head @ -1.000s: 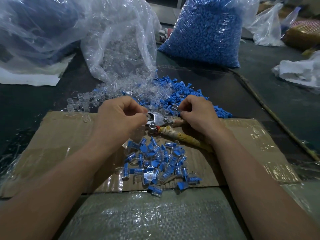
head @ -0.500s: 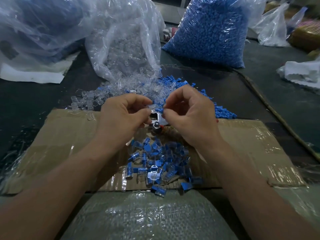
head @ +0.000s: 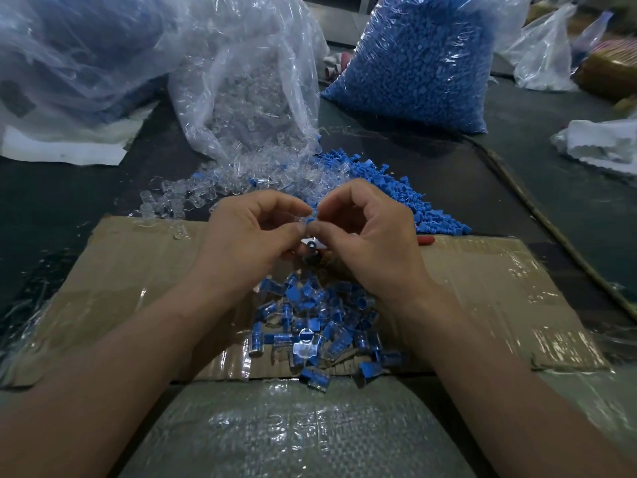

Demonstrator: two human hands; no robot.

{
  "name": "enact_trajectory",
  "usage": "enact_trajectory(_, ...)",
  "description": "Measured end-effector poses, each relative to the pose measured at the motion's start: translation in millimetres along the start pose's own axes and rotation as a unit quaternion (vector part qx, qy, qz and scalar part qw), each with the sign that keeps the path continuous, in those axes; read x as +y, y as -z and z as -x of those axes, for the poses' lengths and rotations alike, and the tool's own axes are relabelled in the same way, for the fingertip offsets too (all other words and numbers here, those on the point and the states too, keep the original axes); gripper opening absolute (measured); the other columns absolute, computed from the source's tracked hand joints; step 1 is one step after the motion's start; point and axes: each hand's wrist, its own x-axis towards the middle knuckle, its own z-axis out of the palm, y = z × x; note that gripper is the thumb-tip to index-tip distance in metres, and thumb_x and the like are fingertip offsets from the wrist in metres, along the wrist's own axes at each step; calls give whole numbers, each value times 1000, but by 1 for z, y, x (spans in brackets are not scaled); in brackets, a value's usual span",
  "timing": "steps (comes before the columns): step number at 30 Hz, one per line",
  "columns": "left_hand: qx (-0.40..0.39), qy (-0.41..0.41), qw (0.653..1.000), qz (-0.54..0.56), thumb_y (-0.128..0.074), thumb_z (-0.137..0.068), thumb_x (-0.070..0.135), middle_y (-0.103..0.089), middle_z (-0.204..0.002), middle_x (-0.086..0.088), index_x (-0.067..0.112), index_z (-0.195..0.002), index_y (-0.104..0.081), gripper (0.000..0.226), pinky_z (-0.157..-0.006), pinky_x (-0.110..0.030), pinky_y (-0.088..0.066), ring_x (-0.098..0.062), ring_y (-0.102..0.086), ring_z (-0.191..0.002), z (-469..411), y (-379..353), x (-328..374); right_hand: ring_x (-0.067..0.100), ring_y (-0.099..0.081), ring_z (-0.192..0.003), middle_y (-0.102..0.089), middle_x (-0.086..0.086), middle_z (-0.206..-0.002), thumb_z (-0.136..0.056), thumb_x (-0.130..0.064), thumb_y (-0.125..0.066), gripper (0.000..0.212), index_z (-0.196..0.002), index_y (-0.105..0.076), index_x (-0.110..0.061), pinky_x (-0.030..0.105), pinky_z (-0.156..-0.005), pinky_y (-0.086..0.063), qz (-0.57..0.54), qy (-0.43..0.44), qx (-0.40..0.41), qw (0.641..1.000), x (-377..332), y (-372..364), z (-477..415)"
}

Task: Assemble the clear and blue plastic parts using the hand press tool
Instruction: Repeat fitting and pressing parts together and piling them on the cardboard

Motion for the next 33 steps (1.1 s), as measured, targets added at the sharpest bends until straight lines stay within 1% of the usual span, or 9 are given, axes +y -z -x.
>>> enact_trajectory(2, -1, 14, 999, 28, -67, -78, 0, -69, -66, -5, 19, -78, -66, 19, -58, -24, -56, -13, -65, -57, 0, 1, 1, 7, -59, -71, -60, -5, -77, -72, -13, -76, 22, -81, -57, -19, 22, -68, -51, -6, -11, -2, 1000, 1, 1, -1)
enact_trajectory(4, -5, 31, 998, 60, -68, -75, 2, -69, -66, -7, 16, -76, -66, 14, -58, -27, -56, -14, -65, -57, 1, 2, 3, 3, -62, -75, -62, -10, -80, -73, -15, -75, 21, -82, -58, -24, 20, -73, -53, -31, -33, -20, 999, 3, 3, -2)
enact_trajectory(8, -13, 63, 993, 99, -69, -72, 3, -66, -59, -5, 16, -66, -67, 14, -48, -23, -52, -13, -61, -50, 1, 4, 5, 1, -63, -73, -64, -13, -76, -73, -14, -73, 21, -79, -62, -30, 16, -70, -52, -72, -21, -51, 996, 5, 4, -1)
enact_trajectory(12, -26, 99, 983, 155, -69, -59, 9, -65, -55, -6, 14, -63, -66, 6, -43, -20, -48, -12, -59, -45, -2, 4, 7, 6, -66, -82, -66, -8, -86, -72, -6, -72, 29, -89, -63, -28, 19, -77, -52, -111, -11, -72, 991, 7, 5, 0)
enact_trajectory(16, -37, 115, 978, 170, -67, -55, 11, -64, -54, -6, 7, -70, -62, 17, -39, -17, -47, -12, -59, -43, -2, 4, 6, 7, -65, -84, -66, -9, -88, -73, -5, -71, 29, -98, -64, -20, 21, -78, -52, -100, 20, -62, 993, 8, 5, 1)
enact_trajectory(21, -54, 123, 973, 186, -67, -53, 9, -65, -54, -9, 8, -67, -63, 15, -38, -16, -46, -13, -61, -43, -4, 6, 8, 0, -62, -78, -63, -10, -85, -73, -9, -71, 29, -101, -65, -15, 15, -73, -51, -26, 74, -39, 996, 11, 5, 0)
enact_trajectory(23, -58, 125, 969, 205, -65, -53, 7, -66, -55, -9, 4, -70, -62, 17, -39, -16, -47, -14, -61, -43, -4, 6, 9, -2, -61, -76, -63, -9, -86, -73, -9, -71, 27, -100, -67, -11, 13, -73, -50, -5, 91, -27, 995, 13, 6, -1)
enact_trajectory(26, -61, 127, 967, 211, -64, -52, 5, -66, -55, -11, 3, -70, -62, 19, -40, -17, -48, -15, -62, -44, -4, 6, 8, 3, -61, -80, -62, -7, -86, -73, -7, -71, 24, -97, -69, -4, 12, -74, -49, 23, 105, -24, 994, 15, 7, -1)
enact_trajectory(33, -71, 128, 968, 203, -65, -54, 5, -66, -56, -10, 4, -70, -62, 16, -42, -17, -49, -15, -63, -45, -4, 5, 7, 4, -60, -84, -61, -7, -86, -72, -5, -71, 22, -94, -70, -2, 14, -76, -50, 51, 123, -22, 991, 14, 9, -1)
